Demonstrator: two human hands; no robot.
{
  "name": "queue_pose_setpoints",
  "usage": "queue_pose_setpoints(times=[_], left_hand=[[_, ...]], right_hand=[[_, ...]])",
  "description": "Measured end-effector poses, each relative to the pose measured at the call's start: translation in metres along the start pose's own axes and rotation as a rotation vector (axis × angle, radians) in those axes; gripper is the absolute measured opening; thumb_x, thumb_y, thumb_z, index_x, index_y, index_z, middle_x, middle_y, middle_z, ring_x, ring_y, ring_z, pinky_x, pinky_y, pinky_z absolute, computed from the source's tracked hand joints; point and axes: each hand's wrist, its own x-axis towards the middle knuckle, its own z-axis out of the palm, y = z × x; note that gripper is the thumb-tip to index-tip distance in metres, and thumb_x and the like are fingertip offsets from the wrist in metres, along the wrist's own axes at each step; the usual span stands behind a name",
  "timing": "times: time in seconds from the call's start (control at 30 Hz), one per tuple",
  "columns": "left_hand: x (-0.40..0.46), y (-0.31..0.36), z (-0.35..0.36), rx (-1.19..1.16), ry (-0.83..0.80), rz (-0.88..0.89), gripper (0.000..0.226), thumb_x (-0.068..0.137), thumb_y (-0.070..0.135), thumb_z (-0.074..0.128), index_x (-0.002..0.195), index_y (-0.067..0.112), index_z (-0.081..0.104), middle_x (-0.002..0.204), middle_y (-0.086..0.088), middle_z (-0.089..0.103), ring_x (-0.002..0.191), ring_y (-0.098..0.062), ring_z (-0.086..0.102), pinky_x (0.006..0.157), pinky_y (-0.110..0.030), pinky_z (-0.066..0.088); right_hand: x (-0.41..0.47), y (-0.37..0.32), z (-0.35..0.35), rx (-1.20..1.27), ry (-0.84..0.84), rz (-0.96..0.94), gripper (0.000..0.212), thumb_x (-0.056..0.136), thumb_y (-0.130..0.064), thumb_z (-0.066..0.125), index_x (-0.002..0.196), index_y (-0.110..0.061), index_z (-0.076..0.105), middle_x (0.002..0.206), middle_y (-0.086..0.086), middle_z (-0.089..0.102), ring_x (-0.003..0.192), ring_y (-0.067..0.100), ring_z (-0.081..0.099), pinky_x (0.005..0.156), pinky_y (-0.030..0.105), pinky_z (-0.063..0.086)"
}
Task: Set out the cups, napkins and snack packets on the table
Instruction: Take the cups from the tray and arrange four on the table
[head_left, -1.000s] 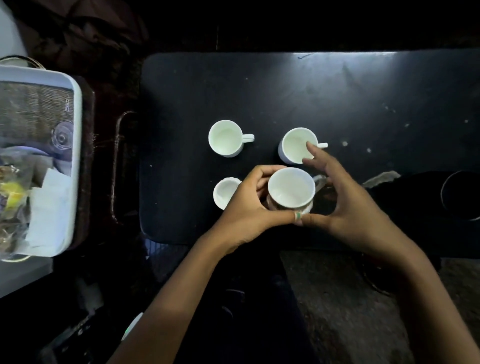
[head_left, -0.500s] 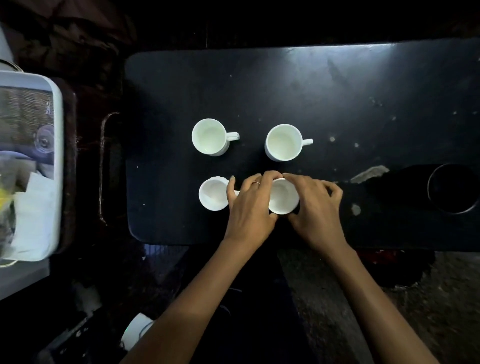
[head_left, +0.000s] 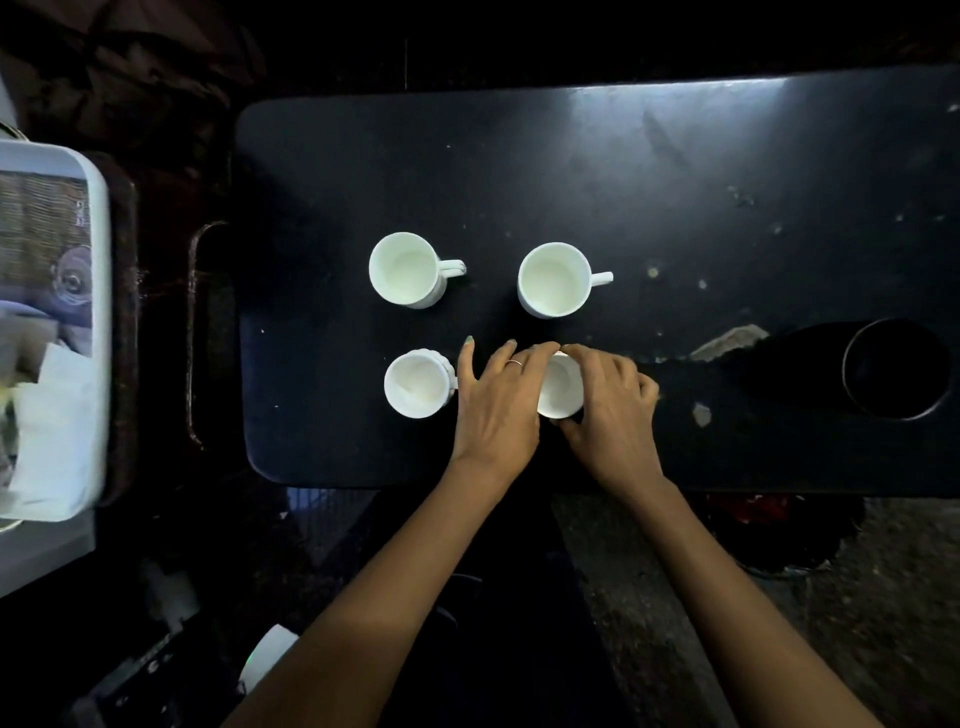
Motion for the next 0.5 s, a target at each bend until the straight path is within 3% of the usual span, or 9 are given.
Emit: queue_pose_setpoints(times=[0.1,0.17,0.23,0.33,0.43,0.5], left_hand=[[-0.003,0.0,-0.005,-0.01,-0.022,0.026,0.083,0.08,0.01,0.061,0.149,0.025,0.018,0.151,0.004,0.036,0.144,-0.016,0.021,0.117,-0.039,-0.007],[-0.009,0.0,-0.011,-0.061,0.028,0.029,0.079,0.08,0.011,0.058,0.149,0.024,0.021,0.151,0.005,0.035,0.142,-0.015,0.024,0.117,-0.035,-0.005],[-0.017,-0.002,-0.021,-0.156,0.124,0.017,0.069,0.079,0.011,0.055,0.144,0.023,0.034,0.144,0.006,0.044,0.136,-0.013,0.035,0.118,-0.032,0.0],[-0.026,-0.015,-0.035,-0.266,0.301,-0.019,0.057,0.077,0.011,0.058,0.134,0.019,0.049,0.134,0.005,0.054,0.126,-0.013,0.047,0.118,-0.03,0.011],[-0.025,-0.036,-0.048,-0.278,0.444,-0.098,0.055,0.079,0.014,0.059,0.134,0.015,0.048,0.139,0.0,0.05,0.129,-0.016,0.044,0.116,-0.03,0.015],[-0.021,-0.053,-0.056,-0.254,0.452,-0.175,0.06,0.082,0.02,0.054,0.14,0.013,0.04,0.148,-0.004,0.04,0.136,-0.02,0.036,0.116,-0.032,0.013]], right_hand=[[-0.002,-0.002,-0.006,-0.027,-0.066,0.001,0.08,0.072,-0.025,0.074,0.141,-0.022,0.033,0.14,-0.005,0.043,0.128,0.019,0.034,0.096,0.034,0.02],[-0.007,-0.006,-0.012,-0.058,-0.067,-0.019,0.088,0.069,-0.036,0.075,0.143,-0.024,0.03,0.142,-0.006,0.039,0.13,0.019,0.032,0.098,0.036,0.023],[-0.013,-0.012,-0.019,-0.031,0.011,-0.05,0.078,0.072,-0.042,0.07,0.14,-0.023,0.037,0.138,-0.005,0.044,0.127,0.019,0.036,0.096,0.034,0.024],[-0.02,-0.027,-0.029,0.018,0.149,-0.103,0.057,0.076,-0.034,0.062,0.13,-0.02,0.049,0.128,-0.002,0.053,0.12,0.018,0.041,0.094,0.031,0.025],[-0.012,-0.047,-0.034,0.061,0.206,-0.152,0.044,0.082,-0.028,0.054,0.125,-0.017,0.055,0.126,0.002,0.054,0.12,0.018,0.042,0.095,0.029,0.025],[0.002,-0.065,-0.033,0.063,0.197,-0.212,0.043,0.085,-0.025,0.055,0.126,-0.014,0.056,0.131,0.005,0.053,0.125,0.023,0.044,0.099,0.033,0.029]])
